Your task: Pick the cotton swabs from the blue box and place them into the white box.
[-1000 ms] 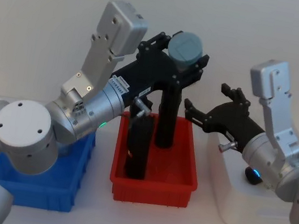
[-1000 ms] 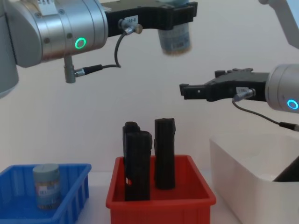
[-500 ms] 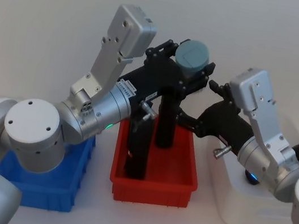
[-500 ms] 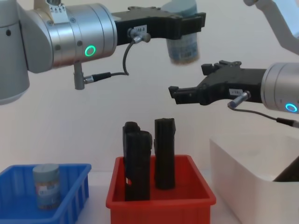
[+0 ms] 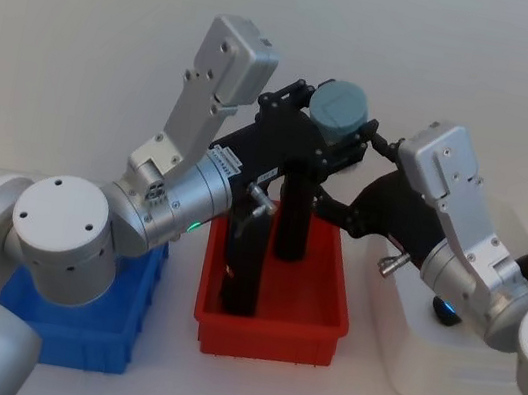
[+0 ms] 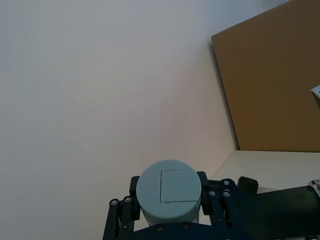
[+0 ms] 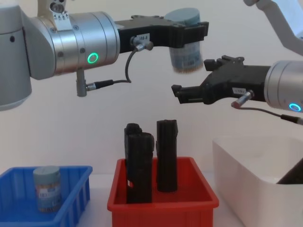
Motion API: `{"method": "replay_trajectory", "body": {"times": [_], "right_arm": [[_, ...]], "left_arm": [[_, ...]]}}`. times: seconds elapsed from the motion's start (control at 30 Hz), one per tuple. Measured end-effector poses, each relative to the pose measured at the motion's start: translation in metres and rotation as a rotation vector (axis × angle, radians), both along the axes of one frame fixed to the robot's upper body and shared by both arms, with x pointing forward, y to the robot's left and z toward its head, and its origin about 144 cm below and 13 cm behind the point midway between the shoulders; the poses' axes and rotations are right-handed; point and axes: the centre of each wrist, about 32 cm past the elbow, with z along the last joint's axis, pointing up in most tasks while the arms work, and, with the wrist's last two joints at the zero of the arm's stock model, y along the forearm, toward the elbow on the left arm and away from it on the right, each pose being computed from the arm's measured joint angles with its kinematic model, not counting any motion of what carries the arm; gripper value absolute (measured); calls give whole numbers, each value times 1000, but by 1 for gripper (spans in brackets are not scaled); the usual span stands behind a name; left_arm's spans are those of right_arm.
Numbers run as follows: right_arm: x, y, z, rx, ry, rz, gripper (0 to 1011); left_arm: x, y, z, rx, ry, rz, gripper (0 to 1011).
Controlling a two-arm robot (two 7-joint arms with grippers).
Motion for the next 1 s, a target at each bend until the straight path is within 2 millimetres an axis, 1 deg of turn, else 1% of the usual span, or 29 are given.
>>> {"method": "replay_trajectory", "body": {"times": [1.0], "right_arm": [[-3,8,5,29,-17,27,1002]], "left_arm": [[6,-3,-11,-7,32,27,669]]}}
